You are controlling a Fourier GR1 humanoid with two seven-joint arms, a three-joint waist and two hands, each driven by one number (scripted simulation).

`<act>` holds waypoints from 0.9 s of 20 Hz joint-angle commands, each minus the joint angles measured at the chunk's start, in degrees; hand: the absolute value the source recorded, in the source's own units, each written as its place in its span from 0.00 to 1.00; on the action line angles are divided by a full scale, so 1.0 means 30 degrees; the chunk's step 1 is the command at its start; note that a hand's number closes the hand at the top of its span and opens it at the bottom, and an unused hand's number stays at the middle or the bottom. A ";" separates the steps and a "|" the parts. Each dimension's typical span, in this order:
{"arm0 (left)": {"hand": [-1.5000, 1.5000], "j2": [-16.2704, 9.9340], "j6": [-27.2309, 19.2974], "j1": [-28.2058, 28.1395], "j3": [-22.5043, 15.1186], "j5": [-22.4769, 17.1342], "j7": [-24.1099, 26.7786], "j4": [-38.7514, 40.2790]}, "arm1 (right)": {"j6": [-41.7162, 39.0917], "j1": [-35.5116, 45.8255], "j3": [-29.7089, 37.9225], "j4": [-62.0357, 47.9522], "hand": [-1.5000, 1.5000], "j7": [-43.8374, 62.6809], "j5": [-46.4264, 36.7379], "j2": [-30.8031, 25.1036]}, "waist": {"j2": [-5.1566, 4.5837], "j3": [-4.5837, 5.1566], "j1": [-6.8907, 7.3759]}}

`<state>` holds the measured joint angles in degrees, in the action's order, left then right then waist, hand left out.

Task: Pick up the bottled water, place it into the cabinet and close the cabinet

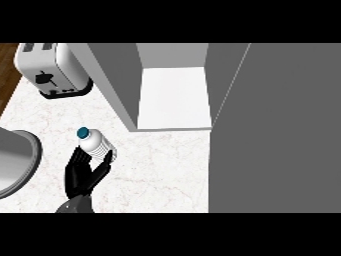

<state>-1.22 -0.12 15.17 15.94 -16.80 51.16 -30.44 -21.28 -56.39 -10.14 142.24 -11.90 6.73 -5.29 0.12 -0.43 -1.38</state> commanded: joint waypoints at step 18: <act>1.00 0.0361 0.4296 -0.0075 -0.2683 0.1079 0.1360 0.0432 | 0.0028 -0.0564 -0.0141 0.0903 0.00 -0.0122 0.0275 0.0249 | 0.0017 0.0141 0.0289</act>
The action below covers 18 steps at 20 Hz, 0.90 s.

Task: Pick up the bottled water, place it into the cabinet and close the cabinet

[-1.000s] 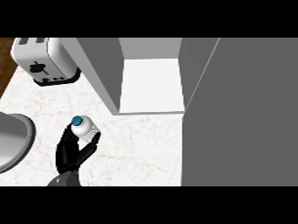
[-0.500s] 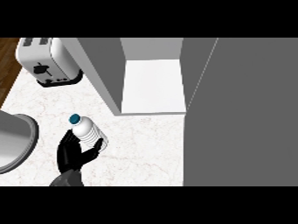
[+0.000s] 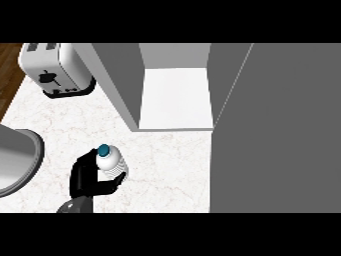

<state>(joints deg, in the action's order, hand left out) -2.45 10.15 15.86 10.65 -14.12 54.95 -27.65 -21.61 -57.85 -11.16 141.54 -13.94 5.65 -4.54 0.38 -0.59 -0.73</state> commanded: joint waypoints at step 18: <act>1.00 0.0816 -0.7391 0.0511 -0.9028 -0.3892 -0.6755 -0.9659 | 0.0465 0.0525 0.0032 0.0952 0.00 0.1457 0.1056 0.0190 | -0.0036 0.0180 0.0182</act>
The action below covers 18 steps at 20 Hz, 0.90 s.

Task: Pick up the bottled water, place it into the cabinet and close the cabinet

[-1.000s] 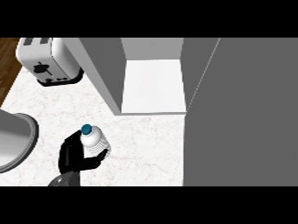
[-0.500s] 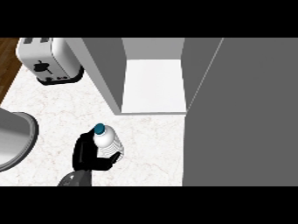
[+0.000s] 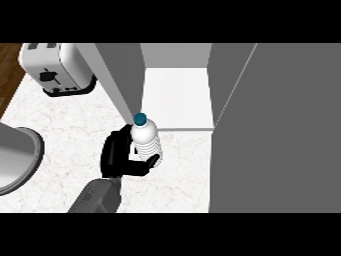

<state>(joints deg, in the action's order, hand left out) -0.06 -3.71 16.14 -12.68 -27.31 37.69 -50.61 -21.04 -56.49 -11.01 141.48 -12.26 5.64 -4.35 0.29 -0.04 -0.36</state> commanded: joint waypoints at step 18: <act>1.00 0.0019 -1.0615 0.9314 -0.4169 -0.1471 -0.5111 0.1774 | -0.0648 0.1158 0.2761 0.0749 0.00 0.0729 0.3563 -0.0606 | -0.0245 0.0016 -0.0540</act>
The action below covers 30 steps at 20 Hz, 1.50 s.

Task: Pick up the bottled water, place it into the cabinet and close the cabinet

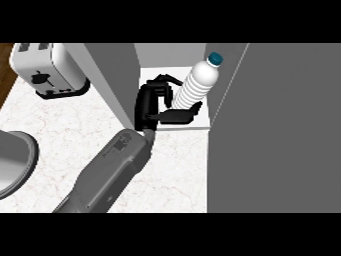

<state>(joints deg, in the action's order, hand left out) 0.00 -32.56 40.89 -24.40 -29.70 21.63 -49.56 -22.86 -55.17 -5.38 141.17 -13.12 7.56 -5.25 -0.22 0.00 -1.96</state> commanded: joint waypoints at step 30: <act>0.00 -0.1774 -0.2227 0.8766 0.2915 0.1207 0.2436 1.4781 | -0.1351 0.1335 0.1416 -0.0421 0.00 -0.0085 0.2667 -0.0095 | -0.0716 0.0025 -0.1294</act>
<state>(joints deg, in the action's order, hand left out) -3.03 -39.93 64.96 -15.10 -27.38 29.25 -7.51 -26.99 -51.36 -2.03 137.96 -14.76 10.75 -5.29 -1.93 0.07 -5.45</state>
